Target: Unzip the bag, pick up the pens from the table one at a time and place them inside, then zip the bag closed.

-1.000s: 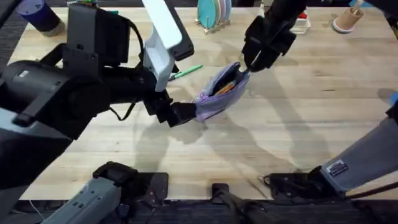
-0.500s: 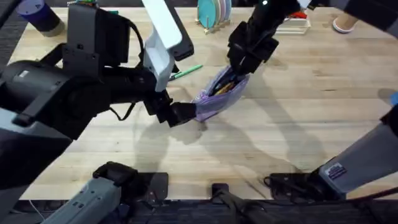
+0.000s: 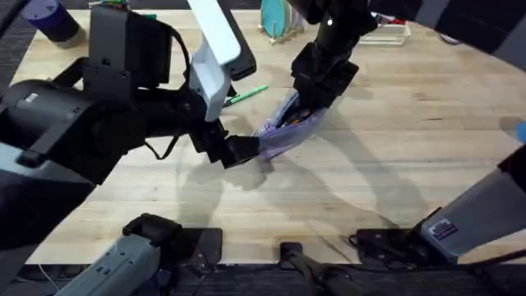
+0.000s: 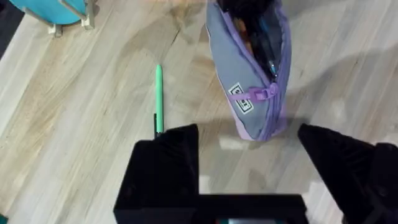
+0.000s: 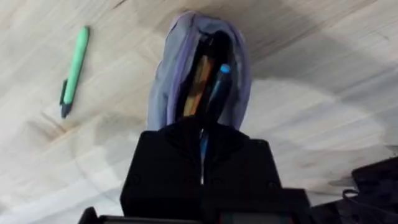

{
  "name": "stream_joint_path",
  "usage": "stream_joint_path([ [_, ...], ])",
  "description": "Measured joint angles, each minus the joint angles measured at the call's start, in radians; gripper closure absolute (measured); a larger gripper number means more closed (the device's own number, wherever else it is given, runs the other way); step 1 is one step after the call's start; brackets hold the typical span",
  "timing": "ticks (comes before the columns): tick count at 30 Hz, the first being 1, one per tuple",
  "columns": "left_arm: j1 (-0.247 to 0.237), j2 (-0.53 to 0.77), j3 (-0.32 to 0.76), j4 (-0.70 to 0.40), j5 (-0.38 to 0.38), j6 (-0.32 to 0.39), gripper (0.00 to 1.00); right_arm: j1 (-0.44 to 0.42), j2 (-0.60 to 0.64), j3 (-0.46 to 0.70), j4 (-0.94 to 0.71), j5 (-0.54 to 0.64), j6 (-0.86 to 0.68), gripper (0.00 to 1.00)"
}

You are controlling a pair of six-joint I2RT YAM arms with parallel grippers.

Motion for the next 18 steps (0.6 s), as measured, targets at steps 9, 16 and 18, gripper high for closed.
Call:
stream_joint_path([
  [9,0.000,0.000,0.000,0.000,0.000,0.000,0.007,0.000,0.000,-0.051,0.079,0.019,0.024,0.969],
  [16,0.000,0.000,0.000,0.000,0.000,0.000,0.007,0.019,0.000,-0.052,0.089,0.006,0.025,0.969],
  [18,0.000,0.000,0.000,0.000,0.000,0.000,0.007,0.030,0.000,-0.052,0.089,0.003,0.025,0.969],
])
